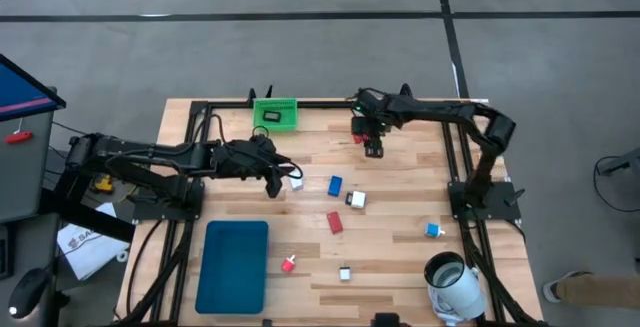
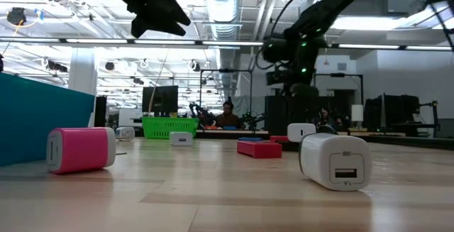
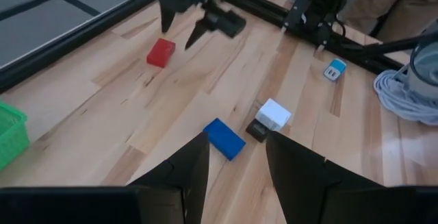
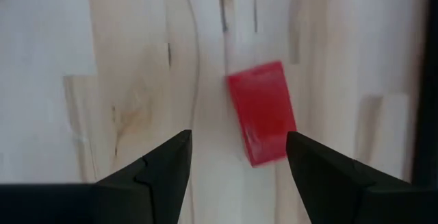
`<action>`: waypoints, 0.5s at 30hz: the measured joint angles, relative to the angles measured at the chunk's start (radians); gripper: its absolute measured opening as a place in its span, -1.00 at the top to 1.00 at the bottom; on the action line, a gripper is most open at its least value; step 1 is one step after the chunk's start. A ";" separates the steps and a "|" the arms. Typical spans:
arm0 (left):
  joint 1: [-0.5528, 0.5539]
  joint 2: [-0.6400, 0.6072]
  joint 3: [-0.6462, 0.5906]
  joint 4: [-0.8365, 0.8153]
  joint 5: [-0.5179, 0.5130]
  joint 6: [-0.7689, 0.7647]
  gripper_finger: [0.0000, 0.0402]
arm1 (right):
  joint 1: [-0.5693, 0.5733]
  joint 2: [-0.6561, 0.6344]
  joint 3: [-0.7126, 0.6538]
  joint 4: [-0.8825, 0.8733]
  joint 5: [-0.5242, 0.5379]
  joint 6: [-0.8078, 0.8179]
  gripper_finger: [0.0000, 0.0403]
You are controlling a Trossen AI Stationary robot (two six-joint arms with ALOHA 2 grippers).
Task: Pick & Place Office items
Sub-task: Put the top red digital clock into the green bin
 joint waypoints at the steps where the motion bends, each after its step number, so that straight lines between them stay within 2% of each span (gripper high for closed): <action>1: 0.000 0.000 0.000 0.002 0.000 -0.001 0.29 | 0.000 0.028 0.032 -0.018 0.000 -0.003 -0.14; 6: 0.000 0.000 0.000 0.001 0.000 -0.024 0.29 | -0.019 0.094 0.132 -0.048 -0.043 -0.010 -0.14; 15: 0.000 0.000 0.000 0.008 0.000 -0.025 0.29 | -0.078 0.093 0.118 -0.041 -0.126 -0.040 -0.14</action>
